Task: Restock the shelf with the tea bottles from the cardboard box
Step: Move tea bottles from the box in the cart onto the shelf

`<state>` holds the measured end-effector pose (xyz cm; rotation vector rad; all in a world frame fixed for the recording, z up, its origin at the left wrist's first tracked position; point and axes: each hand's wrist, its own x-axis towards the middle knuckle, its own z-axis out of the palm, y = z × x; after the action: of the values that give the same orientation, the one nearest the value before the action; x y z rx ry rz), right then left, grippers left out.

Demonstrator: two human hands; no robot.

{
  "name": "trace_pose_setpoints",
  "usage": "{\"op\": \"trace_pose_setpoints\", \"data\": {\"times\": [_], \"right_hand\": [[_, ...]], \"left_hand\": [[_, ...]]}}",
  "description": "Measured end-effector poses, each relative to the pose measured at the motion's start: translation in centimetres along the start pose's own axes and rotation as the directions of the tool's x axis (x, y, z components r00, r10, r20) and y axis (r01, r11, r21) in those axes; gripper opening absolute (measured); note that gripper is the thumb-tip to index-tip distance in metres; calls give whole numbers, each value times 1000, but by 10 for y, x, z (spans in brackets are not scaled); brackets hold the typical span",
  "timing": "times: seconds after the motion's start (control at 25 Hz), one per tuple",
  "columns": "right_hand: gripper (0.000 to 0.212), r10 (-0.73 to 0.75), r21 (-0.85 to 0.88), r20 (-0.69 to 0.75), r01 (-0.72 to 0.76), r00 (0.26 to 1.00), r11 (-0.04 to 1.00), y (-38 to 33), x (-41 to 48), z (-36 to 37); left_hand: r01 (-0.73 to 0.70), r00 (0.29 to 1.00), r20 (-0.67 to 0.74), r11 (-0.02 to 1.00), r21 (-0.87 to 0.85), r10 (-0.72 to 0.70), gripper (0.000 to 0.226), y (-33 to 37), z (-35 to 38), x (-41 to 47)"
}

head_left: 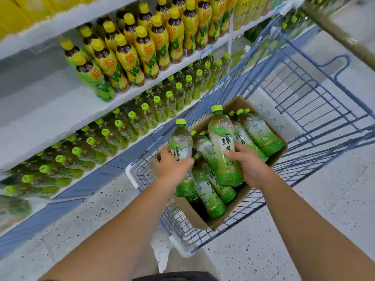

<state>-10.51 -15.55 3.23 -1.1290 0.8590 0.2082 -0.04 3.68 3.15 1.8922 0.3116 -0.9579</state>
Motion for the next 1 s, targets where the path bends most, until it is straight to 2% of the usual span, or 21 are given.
{"op": "trace_pose_setpoints", "data": {"times": [0.16,0.24,0.36,0.48,0.56,0.64,0.8,1.0], "right_hand": [[41,-41,17,131,39,991,999,-14,-1,72],[36,-30,-27,164,35,986,999,-20,4,116],[23,-49,-123,198,74,979,990,-25,13,191],[36,-105,-181,237,150,966,972,-31,19,272],[33,-139,-203,254,193,957,960,-32,25,326],[33,-154,-231,271,220,950,948,-30,31,372],[43,-150,-329,330,262,932,907,-20,63,446],[32,-145,-330,349,267,926,905,1,128,507]], "left_hand": [[-119,991,-58,993,14,119,81,-2,-67,-18],[-152,981,-121,988,-13,149,81,-3,-104,-26],[-212,953,-226,977,-31,199,59,-10,-171,-33],[-263,936,-267,960,-92,231,46,-17,-240,-41],[-296,928,-282,941,-166,243,38,-22,-289,-45],[-301,933,-260,934,-192,247,38,-28,-334,-44],[-310,928,-245,946,-99,279,33,-48,-412,-11],[-287,876,-416,957,-45,243,34,-70,-459,60]]}}
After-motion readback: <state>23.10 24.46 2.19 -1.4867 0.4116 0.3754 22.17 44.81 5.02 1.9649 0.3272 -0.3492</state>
